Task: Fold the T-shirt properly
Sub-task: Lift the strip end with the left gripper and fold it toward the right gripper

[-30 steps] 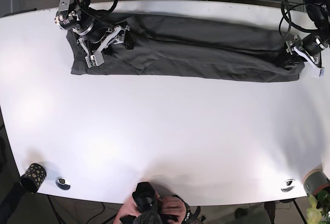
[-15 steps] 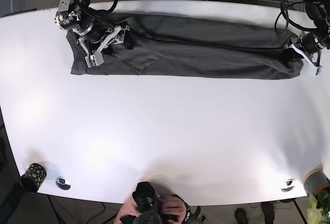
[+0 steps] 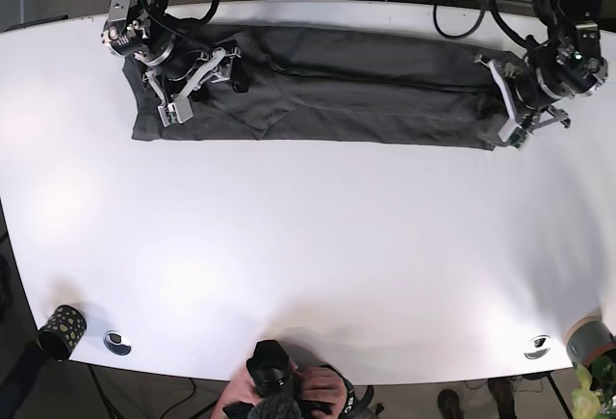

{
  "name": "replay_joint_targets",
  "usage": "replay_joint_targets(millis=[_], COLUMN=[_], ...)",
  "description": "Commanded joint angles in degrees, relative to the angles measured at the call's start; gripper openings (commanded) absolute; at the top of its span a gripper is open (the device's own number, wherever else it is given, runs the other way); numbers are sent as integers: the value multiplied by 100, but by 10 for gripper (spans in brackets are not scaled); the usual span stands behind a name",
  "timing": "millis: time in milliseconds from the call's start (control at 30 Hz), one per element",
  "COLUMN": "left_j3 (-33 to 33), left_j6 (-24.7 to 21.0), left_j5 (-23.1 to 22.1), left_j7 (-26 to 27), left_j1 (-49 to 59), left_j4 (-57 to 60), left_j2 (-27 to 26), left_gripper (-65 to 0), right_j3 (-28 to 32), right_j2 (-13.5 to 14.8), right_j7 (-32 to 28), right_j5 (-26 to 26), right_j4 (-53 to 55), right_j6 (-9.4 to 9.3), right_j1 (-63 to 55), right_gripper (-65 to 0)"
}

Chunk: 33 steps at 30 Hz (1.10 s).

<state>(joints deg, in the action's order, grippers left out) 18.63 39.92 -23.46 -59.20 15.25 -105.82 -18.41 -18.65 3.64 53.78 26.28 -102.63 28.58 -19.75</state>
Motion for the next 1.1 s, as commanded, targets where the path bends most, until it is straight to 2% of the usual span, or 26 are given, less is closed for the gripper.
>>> replay_joint_targets(millis=[0,233,367,467,600,900,967,1067], left_j3=[-338,-1296,-1622,-1771,-1956,-2940,-3037,-3151], left_j6=[8,8,8,8,8,8,8,8], left_j5=[-32,399,1058,1744,2175,2658,2738,2817], left_j7=[122,122,122,131,131,140,140,140], left_j1=[-52,-325,-456,-579,-615,-764,-773,-782], left_j4=[-359,-438,-429,-420,-420,-411,-411,-411], left_j2=[88,606,1028,1494,1916,1995,1995,1995], left_gripper=[-622,-622,-622,-622,-622,-617,-578,-435], right_j3=[-11,-3,-3,-3,6,15,15,15], right_j2=[27,27,27,27,27,18,18,27], right_j7=[16,7,7,7,7,7,7,7], right_j5=[-4,-4,-4,-4,-4,5,5,5], right_j4=[-62,-62,-62,-62,-54,149,237,316], right_j6=[4,4,4,4,4,4,4,4], right_j1=[19,19,63,115,142,335,388,406], right_gripper=[-193,-193,-193,-193,-193,-193,-193,-193])
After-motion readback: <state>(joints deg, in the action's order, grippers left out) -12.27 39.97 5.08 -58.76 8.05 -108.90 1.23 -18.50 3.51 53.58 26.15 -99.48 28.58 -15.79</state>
